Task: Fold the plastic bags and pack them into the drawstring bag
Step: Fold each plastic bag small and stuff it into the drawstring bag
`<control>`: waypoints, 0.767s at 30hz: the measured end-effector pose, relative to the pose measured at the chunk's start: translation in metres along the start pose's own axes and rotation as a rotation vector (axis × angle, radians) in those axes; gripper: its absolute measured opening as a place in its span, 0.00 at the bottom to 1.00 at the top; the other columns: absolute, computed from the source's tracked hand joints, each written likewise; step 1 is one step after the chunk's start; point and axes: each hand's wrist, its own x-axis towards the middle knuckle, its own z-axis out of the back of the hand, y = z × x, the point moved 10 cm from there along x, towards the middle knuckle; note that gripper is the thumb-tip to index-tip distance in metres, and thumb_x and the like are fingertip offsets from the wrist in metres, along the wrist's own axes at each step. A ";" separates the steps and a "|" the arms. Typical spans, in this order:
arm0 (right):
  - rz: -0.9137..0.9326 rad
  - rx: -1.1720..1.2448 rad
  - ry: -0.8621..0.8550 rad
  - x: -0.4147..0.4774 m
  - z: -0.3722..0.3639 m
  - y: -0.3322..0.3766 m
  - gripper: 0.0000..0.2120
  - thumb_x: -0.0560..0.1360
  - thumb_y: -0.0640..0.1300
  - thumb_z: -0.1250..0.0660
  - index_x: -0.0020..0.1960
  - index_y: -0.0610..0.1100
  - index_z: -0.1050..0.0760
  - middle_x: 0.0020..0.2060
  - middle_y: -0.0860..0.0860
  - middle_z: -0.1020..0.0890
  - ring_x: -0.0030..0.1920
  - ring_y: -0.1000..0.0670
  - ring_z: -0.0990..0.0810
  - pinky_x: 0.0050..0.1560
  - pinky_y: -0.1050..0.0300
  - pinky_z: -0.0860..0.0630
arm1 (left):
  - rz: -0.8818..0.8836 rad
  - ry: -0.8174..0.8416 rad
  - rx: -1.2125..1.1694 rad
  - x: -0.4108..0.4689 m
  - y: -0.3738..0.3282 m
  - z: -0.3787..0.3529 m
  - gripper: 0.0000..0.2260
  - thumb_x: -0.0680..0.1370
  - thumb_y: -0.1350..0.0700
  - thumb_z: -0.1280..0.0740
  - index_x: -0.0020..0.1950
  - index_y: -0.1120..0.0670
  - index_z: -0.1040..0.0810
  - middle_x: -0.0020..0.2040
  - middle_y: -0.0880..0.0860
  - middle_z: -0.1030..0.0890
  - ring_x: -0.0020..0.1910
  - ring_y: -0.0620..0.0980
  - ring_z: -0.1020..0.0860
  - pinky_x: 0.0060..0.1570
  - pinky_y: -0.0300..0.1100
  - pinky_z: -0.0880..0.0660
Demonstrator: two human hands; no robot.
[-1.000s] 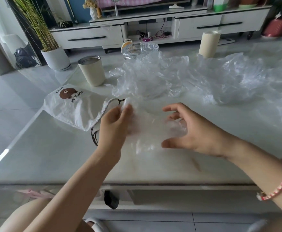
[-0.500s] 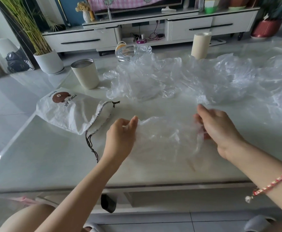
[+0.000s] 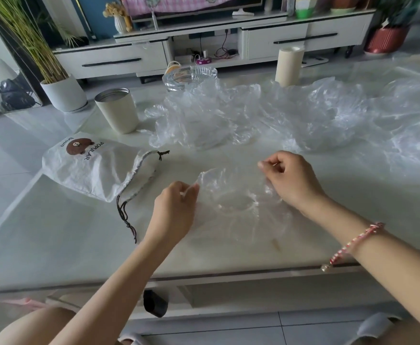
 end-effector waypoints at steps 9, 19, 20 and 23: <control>0.337 0.041 -0.200 -0.038 0.020 0.069 0.06 0.74 0.34 0.37 0.47 0.41 0.24 0.41 0.49 0.21 0.41 0.55 0.26 0.43 0.68 0.32 | -0.710 -0.312 0.311 -0.051 -0.086 0.027 0.13 0.72 0.67 0.41 0.51 0.59 0.21 0.50 0.55 0.20 0.49 0.55 0.23 0.45 0.43 0.29; 0.373 -0.621 0.315 -0.071 -0.073 0.026 0.42 0.65 0.60 0.72 0.77 0.47 0.56 0.77 0.50 0.54 0.76 0.51 0.58 0.72 0.54 0.67 | -0.612 0.234 0.453 -0.024 -0.037 -0.063 0.34 0.73 0.37 0.63 0.73 0.50 0.40 0.77 0.46 0.44 0.75 0.40 0.52 0.71 0.33 0.61; 0.374 -0.661 0.332 -0.070 -0.071 0.022 0.43 0.64 0.61 0.73 0.77 0.49 0.57 0.77 0.51 0.57 0.76 0.52 0.61 0.72 0.54 0.68 | -0.586 0.240 0.496 -0.024 -0.035 -0.063 0.37 0.71 0.35 0.64 0.74 0.50 0.42 0.77 0.46 0.47 0.75 0.41 0.54 0.71 0.33 0.62; 0.380 -0.727 0.399 -0.070 -0.062 0.015 0.44 0.65 0.67 0.73 0.77 0.49 0.62 0.76 0.51 0.61 0.75 0.53 0.64 0.72 0.57 0.69 | -0.546 0.236 0.588 -0.023 -0.030 -0.061 0.48 0.65 0.26 0.71 0.77 0.53 0.50 0.77 0.46 0.52 0.76 0.43 0.57 0.71 0.35 0.64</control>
